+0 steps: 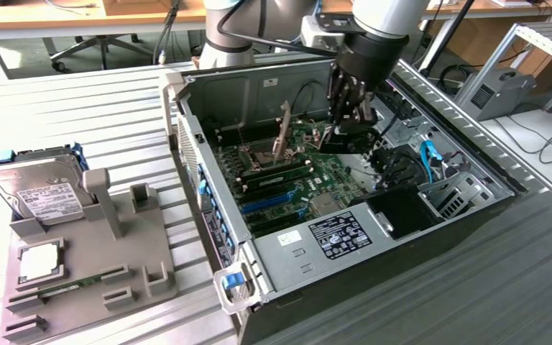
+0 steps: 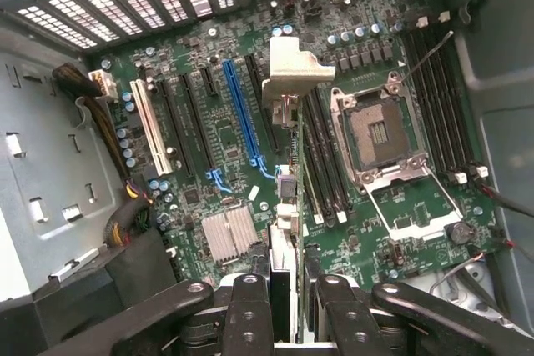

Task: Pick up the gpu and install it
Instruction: 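Insert the gpu into the slot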

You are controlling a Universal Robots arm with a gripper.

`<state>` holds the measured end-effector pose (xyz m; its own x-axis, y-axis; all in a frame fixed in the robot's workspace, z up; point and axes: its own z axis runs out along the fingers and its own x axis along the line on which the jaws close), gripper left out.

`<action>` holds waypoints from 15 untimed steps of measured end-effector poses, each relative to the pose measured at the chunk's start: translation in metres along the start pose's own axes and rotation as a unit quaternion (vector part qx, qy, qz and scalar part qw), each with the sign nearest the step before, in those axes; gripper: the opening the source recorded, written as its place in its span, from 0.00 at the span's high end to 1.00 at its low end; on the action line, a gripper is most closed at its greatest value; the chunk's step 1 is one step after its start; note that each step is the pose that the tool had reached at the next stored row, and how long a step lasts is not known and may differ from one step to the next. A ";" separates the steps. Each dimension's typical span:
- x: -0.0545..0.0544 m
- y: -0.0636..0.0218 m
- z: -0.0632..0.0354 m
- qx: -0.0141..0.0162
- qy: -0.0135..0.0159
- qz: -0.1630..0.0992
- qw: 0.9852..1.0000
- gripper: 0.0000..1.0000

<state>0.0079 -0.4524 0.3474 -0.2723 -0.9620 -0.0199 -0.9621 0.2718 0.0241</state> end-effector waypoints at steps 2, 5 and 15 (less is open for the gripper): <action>0.000 0.0000 0.0000 0.000 0.000 -0.006 1.000 0.74; 0.000 0.0000 0.0000 0.000 0.000 -0.015 1.000 0.74; 0.000 -0.0003 0.0002 -0.001 0.001 -0.046 0.999 0.74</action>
<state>0.0081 -0.4524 0.3472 -0.1835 -0.9828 -0.0198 -0.9828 0.1830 0.0242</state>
